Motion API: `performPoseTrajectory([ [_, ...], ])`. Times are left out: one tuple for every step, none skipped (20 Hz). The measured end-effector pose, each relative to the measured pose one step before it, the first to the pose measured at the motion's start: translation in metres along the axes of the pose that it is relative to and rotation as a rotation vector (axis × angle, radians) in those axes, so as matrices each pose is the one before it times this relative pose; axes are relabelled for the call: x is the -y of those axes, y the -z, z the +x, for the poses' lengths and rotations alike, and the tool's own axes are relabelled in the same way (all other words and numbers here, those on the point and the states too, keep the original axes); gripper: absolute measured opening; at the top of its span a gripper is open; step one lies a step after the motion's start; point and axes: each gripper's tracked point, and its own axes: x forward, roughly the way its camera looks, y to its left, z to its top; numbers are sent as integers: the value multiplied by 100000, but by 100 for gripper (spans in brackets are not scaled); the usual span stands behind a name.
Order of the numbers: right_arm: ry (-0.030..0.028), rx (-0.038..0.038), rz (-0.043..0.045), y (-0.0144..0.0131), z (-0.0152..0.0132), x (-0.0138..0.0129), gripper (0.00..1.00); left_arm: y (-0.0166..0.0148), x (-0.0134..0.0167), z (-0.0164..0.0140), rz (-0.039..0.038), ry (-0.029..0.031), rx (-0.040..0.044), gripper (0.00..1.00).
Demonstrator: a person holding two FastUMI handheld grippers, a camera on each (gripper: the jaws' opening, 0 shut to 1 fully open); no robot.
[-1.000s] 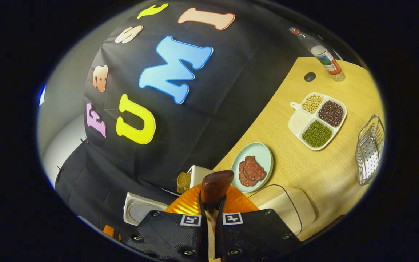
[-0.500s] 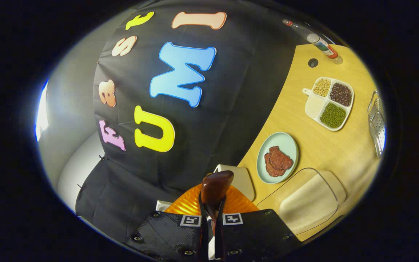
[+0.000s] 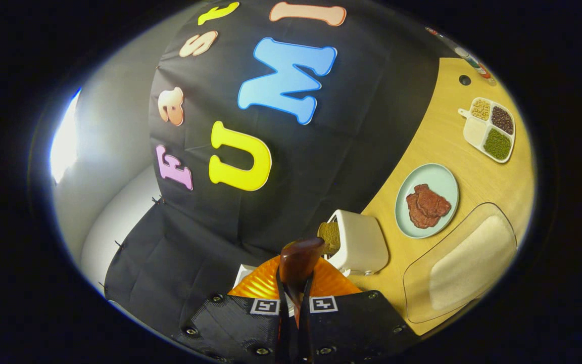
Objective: Close the left gripper, press the button to open the rice cooker; take a wooden spoon from the chopstick holder with the right hand, scoop a spoonful of rice and pour it into the rice cooker, then put the wooden spoon back into the chopstick holder.
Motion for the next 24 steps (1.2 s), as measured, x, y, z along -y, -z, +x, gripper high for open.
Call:
performPoseTrajectory([
  [-386,-1025,-753,545,470,-371,7,183,-542,21,146,-334,-365,96],
  [-615,-826,-347,560,442,-382,7,40,-492,13,211,-202,-235,95],
  [-785,-756,-239,455,433,-361,7,25,-492,-14,125,-486,36,93],
  [-469,-834,-424,536,564,-435,7,43,-430,26,-215,-394,-101,92],
  [-294,-1112,-695,580,650,-351,7,160,-299,-27,-414,-3,-570,92],
  [-382,-1079,-634,487,519,-417,7,272,-326,-9,114,-170,-227,92],
  [-258,-743,-928,403,723,-239,7,-228,-184,-84,420,-548,-162,92],
  [-248,-717,-541,523,721,-329,7,164,-460,48,-6,-311,-248,92],
  [-222,-1243,-581,517,706,-167,7,-10,-378,-56,-325,-305,-256,92],
  [-150,-1159,-739,611,648,-287,7,288,-396,-98,-143,-474,-181,92],
  [-144,-1066,-788,356,702,-246,7,-30,-479,3,-64,-581,-72,92],
  [-108,-948,-830,408,687,-264,7,250,-397,31,-111,-551,-141,92],
  [-329,-901,-781,330,638,-275,7,-42,-504,-19,-38,-823,83,92],
  [-426,-720,-408,421,631,-241,7,89,-386,-89,514,-771,300,95],
  [-110,-644,-132,295,739,-167,7,-25,-345,-53,548,-596,75,92],
  [-283,-592,232,335,769,-183,7,172,-158,-4,200,-331,-78,92],
  [-238,-695,604,427,725,-76,7,177,-257,99,-317,-162,-244,92],
  [-32,-594,182,396,826,-185,7,157,-238,-73,-411,-255,-319,92],
  [147,-808,-177,452,814,-76,7,142,-300,6,-198,-472,-173,92],
  [398,-960,-355,504,778,-31,7,253,-387,-136,-179,-581,-127,92],
  [461,-986,-773,483,732,26,7,117,-293,-66,-444,-575,-100,92],
  [531,-1208,-1381,577,734,70,7,151,-246,-89,-564,-646,-4,92],
  [874,-1319,-2150,601,396,70,7,-65,-297,-25,-461,-630,18,92],
  [850,-1471,-3068,728,694,-28,7,158,-228,-7,-396,-596,16,92],
])
